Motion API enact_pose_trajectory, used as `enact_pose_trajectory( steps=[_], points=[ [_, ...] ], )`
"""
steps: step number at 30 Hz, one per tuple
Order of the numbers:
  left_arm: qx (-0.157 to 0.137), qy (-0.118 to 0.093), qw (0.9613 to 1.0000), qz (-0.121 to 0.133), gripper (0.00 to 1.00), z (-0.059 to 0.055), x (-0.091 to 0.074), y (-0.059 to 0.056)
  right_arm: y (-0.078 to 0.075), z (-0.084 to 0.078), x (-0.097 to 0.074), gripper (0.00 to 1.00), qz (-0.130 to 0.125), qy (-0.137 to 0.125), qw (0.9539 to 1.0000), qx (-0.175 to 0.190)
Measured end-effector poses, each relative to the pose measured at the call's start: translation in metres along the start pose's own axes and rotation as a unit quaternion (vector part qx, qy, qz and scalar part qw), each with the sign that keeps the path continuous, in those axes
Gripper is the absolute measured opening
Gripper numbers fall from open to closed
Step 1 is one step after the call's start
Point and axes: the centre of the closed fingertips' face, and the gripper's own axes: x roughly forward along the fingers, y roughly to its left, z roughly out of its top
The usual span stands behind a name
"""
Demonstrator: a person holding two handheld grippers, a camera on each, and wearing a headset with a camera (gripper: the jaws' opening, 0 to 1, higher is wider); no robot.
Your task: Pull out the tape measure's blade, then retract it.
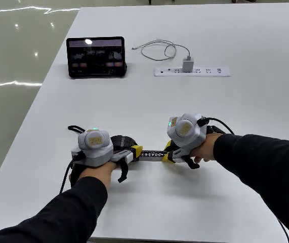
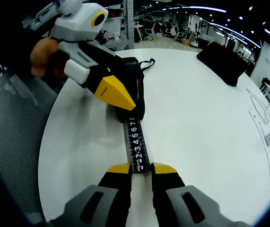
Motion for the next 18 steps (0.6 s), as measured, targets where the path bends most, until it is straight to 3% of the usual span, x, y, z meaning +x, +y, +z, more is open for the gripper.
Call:
enact_pose_trajectory(
  steps=[18],
  points=[
    [0.000, 0.000, 1.0000, -0.001, 0.60, 0.000, 0.000, 0.000, 0.005, 0.014, 0.009, 0.12, -0.001, -0.015, 0.9999, -0.002]
  ],
)
